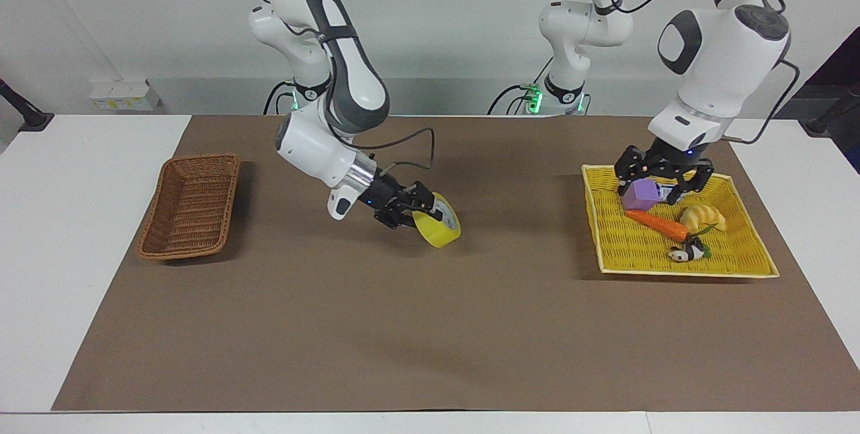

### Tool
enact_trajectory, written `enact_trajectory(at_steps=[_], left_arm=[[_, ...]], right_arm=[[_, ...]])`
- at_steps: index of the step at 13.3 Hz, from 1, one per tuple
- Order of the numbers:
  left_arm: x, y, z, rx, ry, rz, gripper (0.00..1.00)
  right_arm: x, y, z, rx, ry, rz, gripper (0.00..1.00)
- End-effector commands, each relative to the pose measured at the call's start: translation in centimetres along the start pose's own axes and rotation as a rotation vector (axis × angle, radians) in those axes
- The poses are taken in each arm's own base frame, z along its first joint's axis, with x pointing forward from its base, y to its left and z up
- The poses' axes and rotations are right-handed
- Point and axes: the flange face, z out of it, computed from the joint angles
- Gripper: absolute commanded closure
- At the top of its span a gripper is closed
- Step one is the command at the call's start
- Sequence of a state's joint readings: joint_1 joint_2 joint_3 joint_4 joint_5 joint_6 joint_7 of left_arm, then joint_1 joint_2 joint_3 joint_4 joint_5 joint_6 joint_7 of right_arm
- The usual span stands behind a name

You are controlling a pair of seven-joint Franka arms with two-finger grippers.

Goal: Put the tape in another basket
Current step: 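Grasp the tape with the right gripper while the left gripper releases it, then carry the tape with the right gripper into the wicker basket and release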

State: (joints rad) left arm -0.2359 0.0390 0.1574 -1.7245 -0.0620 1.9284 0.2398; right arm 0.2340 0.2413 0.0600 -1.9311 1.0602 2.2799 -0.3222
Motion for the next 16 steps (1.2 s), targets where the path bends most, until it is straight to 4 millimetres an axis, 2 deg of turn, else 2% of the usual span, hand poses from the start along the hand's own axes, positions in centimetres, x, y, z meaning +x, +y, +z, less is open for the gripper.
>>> enact_trajectory(at_steps=[1, 3, 6, 9, 12, 14, 16], left_arm=[[-0.2, -2.4, -4.8, 0.044, -0.026, 0.047, 0.0], [-0.9, -4.3, -8.8, 0.057, -0.045, 0.022, 0.0], [-2.2, -6.0, -11.8, 0.047, -0.049, -0.01, 0.0], [-4.8, -6.2, -12.0, 0.009, -0.121, 0.01, 0.0], [-4.7, -6.3, -11.8, 0.013, -0.119, 0.003, 0.0], [-4.6, -6.2, -11.7, 0.012, -0.122, 0.005, 0.0], [-4.3, -6.0, -11.8, 0.02, -0.124, 0.013, 0.0]], right_arm=[[1.4, 0.0, -7.4, -0.076, -0.048, -0.01, 1.0], [3.0, 1.7, -13.0, -0.159, -0.106, -0.04, 1.0], [3.7, 7.2, -20.3, -0.259, -0.142, -0.008, 1.0], [3.1, 12.3, -25.1, -0.385, -0.171, 0.015, 1.0], [2.2, 16.8, -28.9, -0.624, -0.211, 0.019, 1.0], [1.4, 19.3, -32.4, -0.665, -0.186, 0.065, 1.0], [0.7, 21.3, -34.5, -0.75, -0.19, 0.063, 1.0]])
